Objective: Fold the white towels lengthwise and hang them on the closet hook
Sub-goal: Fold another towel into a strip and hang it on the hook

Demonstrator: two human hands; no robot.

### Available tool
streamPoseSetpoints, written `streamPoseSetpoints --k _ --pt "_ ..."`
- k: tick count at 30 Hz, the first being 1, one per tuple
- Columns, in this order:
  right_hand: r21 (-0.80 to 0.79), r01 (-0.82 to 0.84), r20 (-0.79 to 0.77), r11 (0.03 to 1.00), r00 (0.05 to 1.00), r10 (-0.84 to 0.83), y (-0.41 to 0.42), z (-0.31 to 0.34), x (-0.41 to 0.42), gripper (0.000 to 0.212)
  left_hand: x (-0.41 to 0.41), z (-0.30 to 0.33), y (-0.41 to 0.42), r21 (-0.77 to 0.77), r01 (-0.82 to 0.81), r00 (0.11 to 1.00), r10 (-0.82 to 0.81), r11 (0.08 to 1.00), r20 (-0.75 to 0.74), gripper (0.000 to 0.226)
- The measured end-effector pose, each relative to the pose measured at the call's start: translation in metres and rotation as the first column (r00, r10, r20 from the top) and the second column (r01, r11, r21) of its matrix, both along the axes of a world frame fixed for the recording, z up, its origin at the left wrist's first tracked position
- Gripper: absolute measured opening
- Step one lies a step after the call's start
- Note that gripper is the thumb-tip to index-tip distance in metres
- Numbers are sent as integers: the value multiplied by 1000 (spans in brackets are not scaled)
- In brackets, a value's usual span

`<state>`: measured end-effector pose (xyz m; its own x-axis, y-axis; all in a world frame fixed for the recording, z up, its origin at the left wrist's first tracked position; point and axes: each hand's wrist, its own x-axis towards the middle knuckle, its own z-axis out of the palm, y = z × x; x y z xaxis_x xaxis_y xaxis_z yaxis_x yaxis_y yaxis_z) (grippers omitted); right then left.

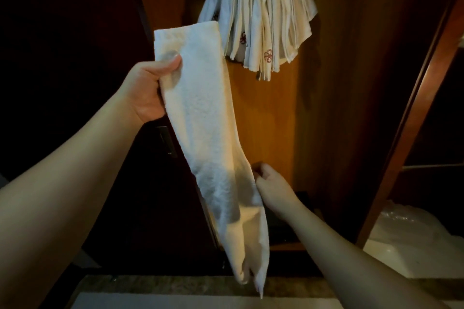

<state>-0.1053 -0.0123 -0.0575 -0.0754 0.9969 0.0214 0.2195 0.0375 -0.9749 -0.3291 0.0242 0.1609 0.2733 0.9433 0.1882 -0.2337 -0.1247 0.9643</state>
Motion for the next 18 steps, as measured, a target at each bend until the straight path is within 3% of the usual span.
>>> streamPoseSetpoints --k 8,11,16,18 --pt "202 109 -43 973 994 -102 -4 14 8 24 3 2 3 -16 -123 991 124 992 44 24" --pt "291 218 -99 931 975 -197 -6 12 12 21 8 2 8 -32 -167 984 169 985 59 24" --pt "461 232 32 856 960 -278 -6 6 19 12 20 2 14 -81 -268 958 274 960 82 25" --pt "493 278 -55 824 956 -289 -5 17 29 15 19 3 16 -72 -269 956 275 961 104 26"
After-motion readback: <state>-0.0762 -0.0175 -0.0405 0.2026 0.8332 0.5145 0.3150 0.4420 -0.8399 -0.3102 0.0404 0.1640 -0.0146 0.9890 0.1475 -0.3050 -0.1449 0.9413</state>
